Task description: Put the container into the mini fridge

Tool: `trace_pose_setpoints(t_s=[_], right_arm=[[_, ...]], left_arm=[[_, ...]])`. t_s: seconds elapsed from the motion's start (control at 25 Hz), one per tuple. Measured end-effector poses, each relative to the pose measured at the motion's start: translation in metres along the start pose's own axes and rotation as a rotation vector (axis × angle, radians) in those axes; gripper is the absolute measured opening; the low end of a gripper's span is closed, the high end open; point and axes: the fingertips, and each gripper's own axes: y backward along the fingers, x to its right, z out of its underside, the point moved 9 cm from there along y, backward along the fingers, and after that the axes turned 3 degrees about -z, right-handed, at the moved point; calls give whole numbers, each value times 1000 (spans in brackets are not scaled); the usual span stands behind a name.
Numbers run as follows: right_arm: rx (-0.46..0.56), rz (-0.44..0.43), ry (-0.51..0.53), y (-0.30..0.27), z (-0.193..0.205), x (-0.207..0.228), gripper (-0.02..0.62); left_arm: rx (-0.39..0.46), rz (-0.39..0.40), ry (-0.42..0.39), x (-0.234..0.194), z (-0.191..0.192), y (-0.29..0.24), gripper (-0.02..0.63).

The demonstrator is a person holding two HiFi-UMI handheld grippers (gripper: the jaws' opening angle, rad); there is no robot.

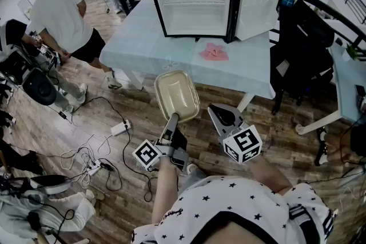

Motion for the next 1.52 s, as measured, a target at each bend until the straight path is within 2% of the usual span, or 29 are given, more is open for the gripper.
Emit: trace_pose_setpoints(t_s=[0.28,0.48,0.84,1.52], right_arm=[[-2,-9,8,39,6,3,20],[4,-13,9,45,7,1,20],[45,-19,-29,28,0,0,21],[36,76,-34,-43,1,-31,21]], left_arm=[[2,2,29,10,40,8,214],[-1,5,31,12,43,9,214],[-37,19,19,11,22,-1,214],[-146,29,21,-10,-56,-9,213]])
